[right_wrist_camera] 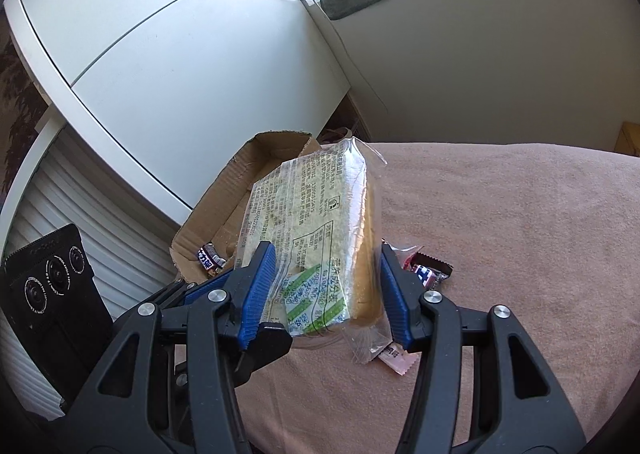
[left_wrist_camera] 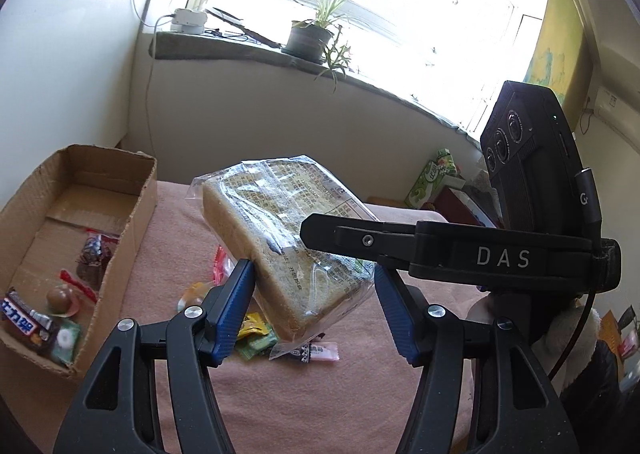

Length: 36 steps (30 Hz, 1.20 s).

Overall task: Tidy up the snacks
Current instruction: 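Carry the bread loaf over the cardboard box and lower it with both tools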

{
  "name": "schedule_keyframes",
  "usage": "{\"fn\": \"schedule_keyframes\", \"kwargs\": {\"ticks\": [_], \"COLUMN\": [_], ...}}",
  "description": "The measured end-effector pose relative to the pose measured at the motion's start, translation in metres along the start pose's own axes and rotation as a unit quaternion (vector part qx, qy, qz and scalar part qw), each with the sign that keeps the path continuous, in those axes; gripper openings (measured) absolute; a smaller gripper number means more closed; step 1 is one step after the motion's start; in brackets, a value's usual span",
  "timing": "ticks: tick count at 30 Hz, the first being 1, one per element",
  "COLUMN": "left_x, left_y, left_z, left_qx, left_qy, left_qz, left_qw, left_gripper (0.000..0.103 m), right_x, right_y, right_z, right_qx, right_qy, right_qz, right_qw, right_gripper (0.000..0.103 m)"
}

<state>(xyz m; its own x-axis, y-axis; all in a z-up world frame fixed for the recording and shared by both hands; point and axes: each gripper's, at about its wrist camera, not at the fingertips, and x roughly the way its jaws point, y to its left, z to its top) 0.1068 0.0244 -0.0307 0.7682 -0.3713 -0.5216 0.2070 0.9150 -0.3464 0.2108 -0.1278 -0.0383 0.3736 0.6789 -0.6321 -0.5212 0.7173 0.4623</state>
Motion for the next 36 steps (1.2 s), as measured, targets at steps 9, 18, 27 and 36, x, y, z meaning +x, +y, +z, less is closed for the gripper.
{"fn": "schedule_keyframes", "kwargs": {"ticks": [9, 18, 27, 36], "left_x": [-0.027, -0.049, -0.060, -0.062], "left_y": [0.033, 0.073, 0.111, 0.134], "left_z": [-0.001, -0.005, -0.006, -0.009], "left_qx": [-0.019, -0.041, -0.063, -0.076], "left_qy": [-0.018, -0.031, -0.036, -0.033], "left_qz": [0.025, 0.051, 0.076, 0.093], "left_qw": [0.9993, 0.9974, 0.9945, 0.9923], "left_gripper": [0.061, 0.062, 0.062, 0.062], "right_x": [0.032, 0.070, 0.107, 0.142], "right_y": [0.041, 0.081, 0.109, 0.119], "right_z": [0.008, 0.014, 0.019, 0.018], "right_qx": [-0.024, -0.046, -0.062, -0.065], "right_qy": [0.014, 0.033, 0.053, 0.070], "right_qz": [0.019, 0.037, 0.056, 0.068], "right_qw": [0.999, 0.998, 0.995, 0.993], "right_gripper": [0.054, 0.054, 0.054, 0.054]}}
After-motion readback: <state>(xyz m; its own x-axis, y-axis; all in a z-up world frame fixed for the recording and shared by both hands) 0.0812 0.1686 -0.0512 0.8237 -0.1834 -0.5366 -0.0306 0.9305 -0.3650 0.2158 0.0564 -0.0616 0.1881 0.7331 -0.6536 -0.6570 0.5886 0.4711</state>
